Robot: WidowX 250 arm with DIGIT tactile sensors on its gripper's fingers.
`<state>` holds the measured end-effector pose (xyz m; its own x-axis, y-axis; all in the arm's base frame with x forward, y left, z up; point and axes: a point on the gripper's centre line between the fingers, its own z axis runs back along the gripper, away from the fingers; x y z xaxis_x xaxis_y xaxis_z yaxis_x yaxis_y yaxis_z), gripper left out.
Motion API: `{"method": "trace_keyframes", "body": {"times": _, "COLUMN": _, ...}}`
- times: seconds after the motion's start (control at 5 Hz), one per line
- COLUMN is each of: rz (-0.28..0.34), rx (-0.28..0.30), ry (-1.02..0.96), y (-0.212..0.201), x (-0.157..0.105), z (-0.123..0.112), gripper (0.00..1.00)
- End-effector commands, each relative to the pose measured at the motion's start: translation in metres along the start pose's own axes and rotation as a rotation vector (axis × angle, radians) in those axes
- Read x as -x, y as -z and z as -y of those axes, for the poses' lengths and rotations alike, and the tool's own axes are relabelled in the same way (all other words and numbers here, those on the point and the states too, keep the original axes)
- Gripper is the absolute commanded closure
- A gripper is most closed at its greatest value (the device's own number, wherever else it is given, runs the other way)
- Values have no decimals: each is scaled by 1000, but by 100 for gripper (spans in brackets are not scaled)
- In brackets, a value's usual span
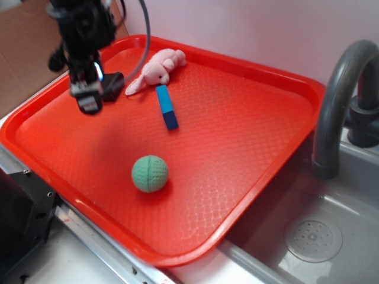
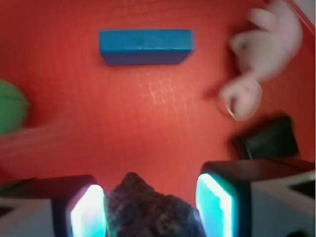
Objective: Grab the rock.
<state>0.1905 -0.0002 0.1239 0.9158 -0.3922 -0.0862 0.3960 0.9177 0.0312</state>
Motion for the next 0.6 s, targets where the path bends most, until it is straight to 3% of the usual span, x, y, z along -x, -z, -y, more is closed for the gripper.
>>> {"method": "trace_keyframes", "body": {"times": 0.0, "rz": 92, "rx": 78, "ry": -491, "y": -54, "x": -3, "z": 9, "gripper": 100}}
{"method": "trace_keyframes", "body": {"times": 0.2, "rz": 157, "rx": 98, "ry": -645, "y": -51, "x": -5, "z": 3, "gripper": 100}}
{"method": "trace_keyframes", "body": {"times": 0.4, "rz": 148, "rx": 92, "ry": -549, "y": -44, "x": -6, "z": -5, "gripper": 52}}
